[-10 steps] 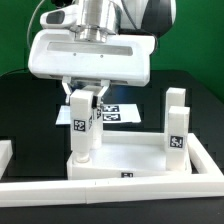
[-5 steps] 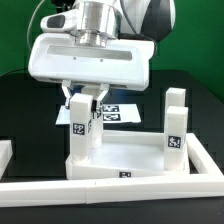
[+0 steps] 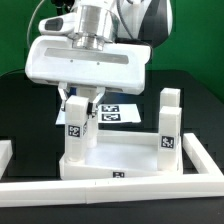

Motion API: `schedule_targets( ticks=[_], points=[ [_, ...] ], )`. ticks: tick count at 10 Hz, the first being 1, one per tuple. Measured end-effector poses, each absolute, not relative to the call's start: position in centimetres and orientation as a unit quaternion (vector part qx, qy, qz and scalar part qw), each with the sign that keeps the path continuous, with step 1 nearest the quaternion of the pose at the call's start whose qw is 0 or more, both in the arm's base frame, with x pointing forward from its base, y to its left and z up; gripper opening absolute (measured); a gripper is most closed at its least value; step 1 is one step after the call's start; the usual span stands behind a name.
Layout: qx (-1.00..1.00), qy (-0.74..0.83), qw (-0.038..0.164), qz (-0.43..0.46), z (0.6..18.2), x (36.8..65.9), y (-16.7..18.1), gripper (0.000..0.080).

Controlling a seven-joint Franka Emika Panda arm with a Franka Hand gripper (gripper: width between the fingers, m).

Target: Assemble desk

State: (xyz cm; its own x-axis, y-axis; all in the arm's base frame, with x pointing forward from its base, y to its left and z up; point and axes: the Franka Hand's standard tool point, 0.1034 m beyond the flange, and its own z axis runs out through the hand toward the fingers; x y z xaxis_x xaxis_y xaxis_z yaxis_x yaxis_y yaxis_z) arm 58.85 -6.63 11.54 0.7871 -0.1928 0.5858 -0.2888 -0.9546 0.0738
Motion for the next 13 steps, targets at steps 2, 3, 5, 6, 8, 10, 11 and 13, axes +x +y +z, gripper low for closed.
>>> schedule_targets(
  ticks=[2,3,5,6,8,10,11,13],
  points=[
    [0.942,-0.128,0.08,0.3,11.5,58.8,-6.6,0.0497],
    [0.942,-0.128,0.08,0.3,11.5,58.8,-6.6,0.0611],
    [0.942,-0.128,0.08,0.3,11.5,58.8,-6.6,0.0642],
    [0.942,-0.128,0.08,0.3,11.5,58.8,-6.6,0.0642],
    [0.942,-0.128,0.08,0.3,11.5,58.8,-6.6,0.0648],
    [0.942,-0.128,0.08,0.3,11.5,58.8,-6.6,0.0649],
    [0.942,-0.128,0.08,0.3,11.5,58.8,-6.6,0.0649],
    [0.946,-0.12,0.073,0.292,13.1,59.1,-7.0,0.0649]
  ],
)
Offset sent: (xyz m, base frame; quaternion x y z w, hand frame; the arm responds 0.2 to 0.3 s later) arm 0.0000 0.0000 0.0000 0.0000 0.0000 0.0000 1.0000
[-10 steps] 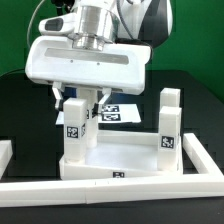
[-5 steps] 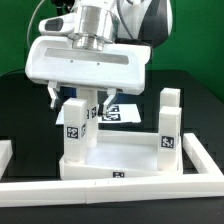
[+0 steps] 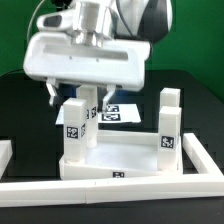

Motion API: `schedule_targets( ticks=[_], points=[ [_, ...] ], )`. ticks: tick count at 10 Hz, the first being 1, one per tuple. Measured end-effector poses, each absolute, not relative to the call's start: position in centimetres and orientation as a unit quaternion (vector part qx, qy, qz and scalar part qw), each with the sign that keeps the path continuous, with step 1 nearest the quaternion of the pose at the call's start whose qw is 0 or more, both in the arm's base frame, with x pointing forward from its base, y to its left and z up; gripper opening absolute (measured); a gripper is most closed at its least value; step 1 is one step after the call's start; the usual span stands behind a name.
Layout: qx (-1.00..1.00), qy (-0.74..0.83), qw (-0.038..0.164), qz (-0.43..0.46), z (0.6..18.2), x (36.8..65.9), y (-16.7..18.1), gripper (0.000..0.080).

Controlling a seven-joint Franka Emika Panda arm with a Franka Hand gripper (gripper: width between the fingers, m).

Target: Assemble desk

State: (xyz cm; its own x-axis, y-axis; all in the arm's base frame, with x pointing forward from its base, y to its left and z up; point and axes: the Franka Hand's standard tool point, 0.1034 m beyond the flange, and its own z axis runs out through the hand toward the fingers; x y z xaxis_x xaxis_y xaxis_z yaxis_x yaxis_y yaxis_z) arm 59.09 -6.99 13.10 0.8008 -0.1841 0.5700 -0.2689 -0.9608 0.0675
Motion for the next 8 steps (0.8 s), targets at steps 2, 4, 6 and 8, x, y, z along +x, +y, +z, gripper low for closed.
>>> schedule_targets(
  ticks=[2,4,6,8],
  points=[
    [0.958,-0.129,0.048,0.253,14.8,58.8,-9.1,0.0649],
    [0.967,-0.143,0.018,0.208,15.3,59.2,-10.7,0.0649],
    [0.98,-0.161,-0.034,0.108,15.4,59.9,-9.8,0.0649],
    [0.984,-0.166,-0.06,0.028,15.0,60.9,-8.1,0.0649]
  ],
)
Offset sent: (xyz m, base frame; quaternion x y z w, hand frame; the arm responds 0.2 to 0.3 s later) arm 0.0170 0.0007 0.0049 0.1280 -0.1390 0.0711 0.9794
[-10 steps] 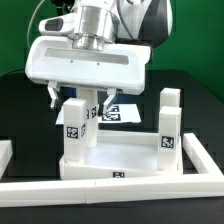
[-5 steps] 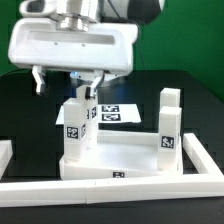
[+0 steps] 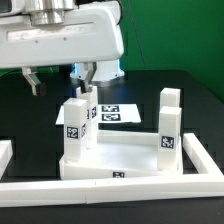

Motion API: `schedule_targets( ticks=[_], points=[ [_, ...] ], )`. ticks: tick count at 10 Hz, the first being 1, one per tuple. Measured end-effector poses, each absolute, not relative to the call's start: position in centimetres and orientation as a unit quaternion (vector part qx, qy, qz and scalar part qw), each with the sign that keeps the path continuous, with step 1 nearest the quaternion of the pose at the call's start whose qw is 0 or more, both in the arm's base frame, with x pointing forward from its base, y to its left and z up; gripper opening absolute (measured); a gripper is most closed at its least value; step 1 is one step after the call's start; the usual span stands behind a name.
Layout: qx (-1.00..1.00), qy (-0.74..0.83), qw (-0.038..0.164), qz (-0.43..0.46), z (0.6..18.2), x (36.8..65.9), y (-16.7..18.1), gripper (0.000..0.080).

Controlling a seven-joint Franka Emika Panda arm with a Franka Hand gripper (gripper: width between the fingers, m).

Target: Assemble desk

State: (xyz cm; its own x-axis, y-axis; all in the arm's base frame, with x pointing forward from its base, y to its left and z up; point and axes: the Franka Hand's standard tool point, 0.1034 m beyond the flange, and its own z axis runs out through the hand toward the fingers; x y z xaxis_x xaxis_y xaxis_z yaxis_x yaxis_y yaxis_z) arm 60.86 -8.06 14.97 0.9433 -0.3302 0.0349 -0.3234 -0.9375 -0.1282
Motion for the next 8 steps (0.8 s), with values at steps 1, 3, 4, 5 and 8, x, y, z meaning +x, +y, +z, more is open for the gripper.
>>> schedule_targets(
  ticks=[1,3,4,5,8],
  points=[
    [-0.984,0.168,0.053,-0.022,13.8,61.3,-7.5,0.0649],
    [-0.987,0.158,0.033,-0.017,11.0,60.4,-6.8,0.0649],
    [-0.988,0.149,0.024,-0.007,10.1,59.8,-7.1,0.0649],
    [-0.991,0.135,0.009,0.001,9.6,59.2,-7.7,0.0649],
    [-0.991,0.133,0.009,0.001,9.6,59.1,-8.1,0.0385]
  ],
)
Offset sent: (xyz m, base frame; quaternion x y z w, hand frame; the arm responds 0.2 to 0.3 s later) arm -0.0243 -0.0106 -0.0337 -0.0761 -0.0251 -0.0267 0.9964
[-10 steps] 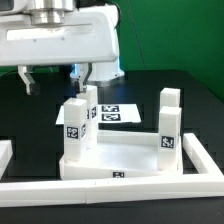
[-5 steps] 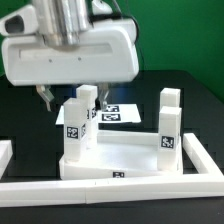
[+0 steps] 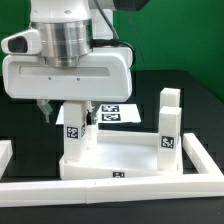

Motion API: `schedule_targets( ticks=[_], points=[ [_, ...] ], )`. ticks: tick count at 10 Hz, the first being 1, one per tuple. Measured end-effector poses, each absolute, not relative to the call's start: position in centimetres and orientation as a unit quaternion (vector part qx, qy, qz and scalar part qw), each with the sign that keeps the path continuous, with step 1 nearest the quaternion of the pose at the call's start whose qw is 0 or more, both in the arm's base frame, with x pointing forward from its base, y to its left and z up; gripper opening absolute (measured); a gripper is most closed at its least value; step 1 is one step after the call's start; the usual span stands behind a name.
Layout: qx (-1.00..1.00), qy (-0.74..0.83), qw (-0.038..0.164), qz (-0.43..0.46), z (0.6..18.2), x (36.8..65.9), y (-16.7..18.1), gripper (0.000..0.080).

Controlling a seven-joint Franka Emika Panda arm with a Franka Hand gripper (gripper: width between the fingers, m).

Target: Assemble desk

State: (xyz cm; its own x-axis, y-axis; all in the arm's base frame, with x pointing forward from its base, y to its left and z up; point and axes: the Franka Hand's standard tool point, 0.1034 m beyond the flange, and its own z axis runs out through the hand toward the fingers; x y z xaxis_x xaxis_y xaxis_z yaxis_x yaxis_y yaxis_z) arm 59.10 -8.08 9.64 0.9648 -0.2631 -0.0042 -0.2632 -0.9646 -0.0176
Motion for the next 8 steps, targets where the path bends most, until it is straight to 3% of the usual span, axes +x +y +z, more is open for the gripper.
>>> schedule_targets(
  ticks=[1,2,6,8],
  points=[
    [-0.99,0.138,0.01,0.001,9.64,59.1,-8.07,0.0385],
    [-0.989,0.144,0.01,0.001,9.63,59.1,-8.06,0.0285],
    [-0.971,0.237,0.011,0.002,9.61,59.11,-8.01,0.0287],
    [-0.933,0.359,0.013,-0.01,9.61,59.47,-7.59,0.0287]
  ],
)
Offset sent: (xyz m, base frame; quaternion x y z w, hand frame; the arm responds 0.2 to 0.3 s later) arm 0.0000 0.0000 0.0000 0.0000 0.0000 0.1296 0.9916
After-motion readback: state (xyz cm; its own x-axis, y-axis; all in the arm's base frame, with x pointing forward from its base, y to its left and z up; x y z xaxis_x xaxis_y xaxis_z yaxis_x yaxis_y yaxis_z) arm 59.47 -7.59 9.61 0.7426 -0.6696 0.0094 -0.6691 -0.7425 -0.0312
